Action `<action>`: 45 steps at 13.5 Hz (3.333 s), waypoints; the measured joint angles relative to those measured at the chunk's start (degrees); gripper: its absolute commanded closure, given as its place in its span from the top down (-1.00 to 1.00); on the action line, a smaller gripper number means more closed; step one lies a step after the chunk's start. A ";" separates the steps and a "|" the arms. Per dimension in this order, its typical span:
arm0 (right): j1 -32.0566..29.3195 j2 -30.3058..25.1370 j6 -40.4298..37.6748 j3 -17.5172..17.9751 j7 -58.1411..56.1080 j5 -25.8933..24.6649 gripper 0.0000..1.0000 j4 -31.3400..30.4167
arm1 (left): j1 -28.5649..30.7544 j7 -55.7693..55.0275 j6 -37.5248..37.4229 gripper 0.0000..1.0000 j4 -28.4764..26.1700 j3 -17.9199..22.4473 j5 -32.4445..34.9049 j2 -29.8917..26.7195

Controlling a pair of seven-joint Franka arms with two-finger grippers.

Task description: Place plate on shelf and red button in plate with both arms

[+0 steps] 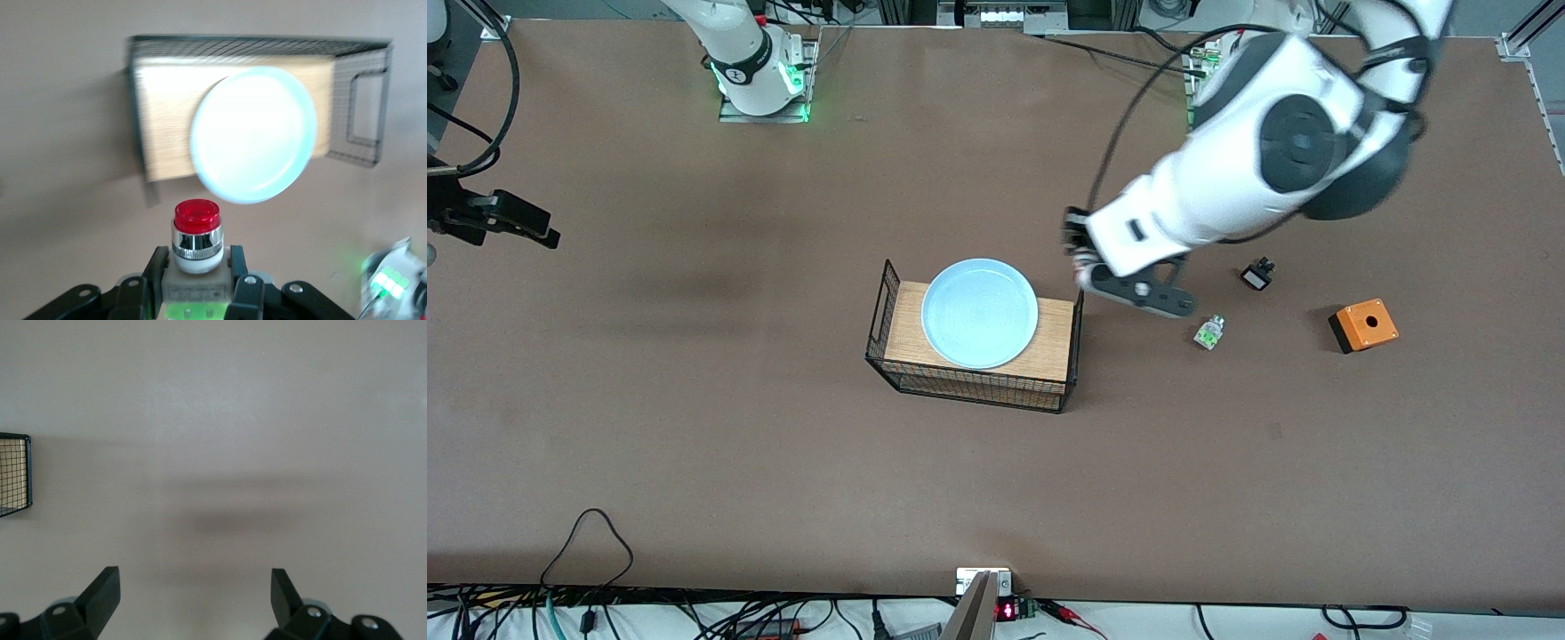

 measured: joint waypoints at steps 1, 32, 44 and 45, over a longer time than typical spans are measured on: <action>0.00 0.00 0.00 0.01 0.00 0.00 1.00 0.06 | -2.75 -3.41 3.64 -0.65 0.01 0.28 0.74 1.57; 1.08 0.00 0.11 0.09 0.00 -0.14 1.00 0.16 | 6.04 -10.58 -16.82 1.00 4.20 3.08 16.72 -3.70; 2.75 -0.01 0.11 0.07 0.01 -0.14 1.00 0.21 | 14.62 16.36 -15.55 1.00 -11.26 16.96 14.78 -21.94; 2.74 -0.02 0.11 -0.05 0.01 -0.14 1.00 0.22 | 14.63 18.77 -15.17 1.00 -14.10 17.91 14.49 -23.80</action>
